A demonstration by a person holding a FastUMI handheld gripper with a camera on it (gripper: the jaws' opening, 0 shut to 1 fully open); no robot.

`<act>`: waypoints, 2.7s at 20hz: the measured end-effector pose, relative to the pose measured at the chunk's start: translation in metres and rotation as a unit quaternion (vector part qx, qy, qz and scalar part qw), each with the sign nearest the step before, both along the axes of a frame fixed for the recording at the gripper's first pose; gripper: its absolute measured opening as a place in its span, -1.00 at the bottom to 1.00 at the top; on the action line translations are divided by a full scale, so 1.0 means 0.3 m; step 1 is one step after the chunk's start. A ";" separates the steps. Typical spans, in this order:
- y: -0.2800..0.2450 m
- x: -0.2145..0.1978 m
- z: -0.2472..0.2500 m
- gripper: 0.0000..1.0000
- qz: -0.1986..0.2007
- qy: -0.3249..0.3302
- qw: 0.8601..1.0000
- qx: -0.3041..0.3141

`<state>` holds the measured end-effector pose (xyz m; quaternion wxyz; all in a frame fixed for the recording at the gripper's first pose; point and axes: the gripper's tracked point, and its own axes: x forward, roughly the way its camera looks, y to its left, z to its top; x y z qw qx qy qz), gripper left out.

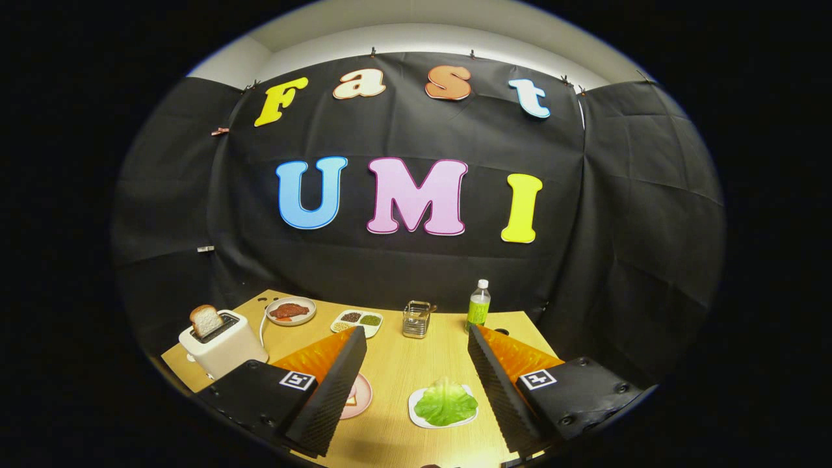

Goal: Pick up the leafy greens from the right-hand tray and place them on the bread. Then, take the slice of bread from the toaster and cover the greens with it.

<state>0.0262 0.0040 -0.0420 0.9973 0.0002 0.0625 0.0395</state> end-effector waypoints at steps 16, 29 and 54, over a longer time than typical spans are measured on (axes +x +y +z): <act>-0.056 0.141 -0.364 0.96 0.028 0.130 0.991 0.006; -0.149 0.271 -0.860 0.96 0.046 0.294 0.954 -0.019; -0.151 0.333 -1.128 -0.17 0.054 0.366 0.929 -0.029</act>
